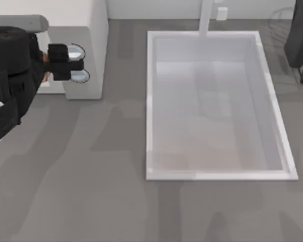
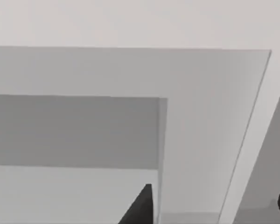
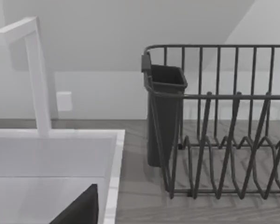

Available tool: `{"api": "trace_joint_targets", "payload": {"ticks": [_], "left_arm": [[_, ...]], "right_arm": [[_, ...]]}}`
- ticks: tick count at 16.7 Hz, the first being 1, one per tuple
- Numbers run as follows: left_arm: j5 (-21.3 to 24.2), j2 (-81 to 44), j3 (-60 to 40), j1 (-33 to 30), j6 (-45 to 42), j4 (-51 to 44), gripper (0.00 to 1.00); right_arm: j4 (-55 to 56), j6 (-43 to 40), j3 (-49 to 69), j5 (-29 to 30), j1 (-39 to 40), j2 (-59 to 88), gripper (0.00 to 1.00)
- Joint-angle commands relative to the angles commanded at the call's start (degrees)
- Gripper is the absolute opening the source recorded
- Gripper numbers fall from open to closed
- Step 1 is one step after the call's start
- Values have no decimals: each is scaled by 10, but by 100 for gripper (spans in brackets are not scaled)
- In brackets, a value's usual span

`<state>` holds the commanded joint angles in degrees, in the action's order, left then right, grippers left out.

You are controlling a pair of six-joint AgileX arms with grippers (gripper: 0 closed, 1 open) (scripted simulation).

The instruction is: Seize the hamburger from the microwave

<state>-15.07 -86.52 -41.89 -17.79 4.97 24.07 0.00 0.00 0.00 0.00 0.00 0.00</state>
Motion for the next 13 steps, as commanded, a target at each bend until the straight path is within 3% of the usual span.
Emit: {"api": "trace_joint_targets", "payload": {"ticks": [6,13], "left_arm": [[-7,-87,11,11,1,74,0],[0,-259,72,2,0,339,0]], "right_arm": [[0,0,0,0,0,0,100],[0,0,0,0,0,0,100]]}}
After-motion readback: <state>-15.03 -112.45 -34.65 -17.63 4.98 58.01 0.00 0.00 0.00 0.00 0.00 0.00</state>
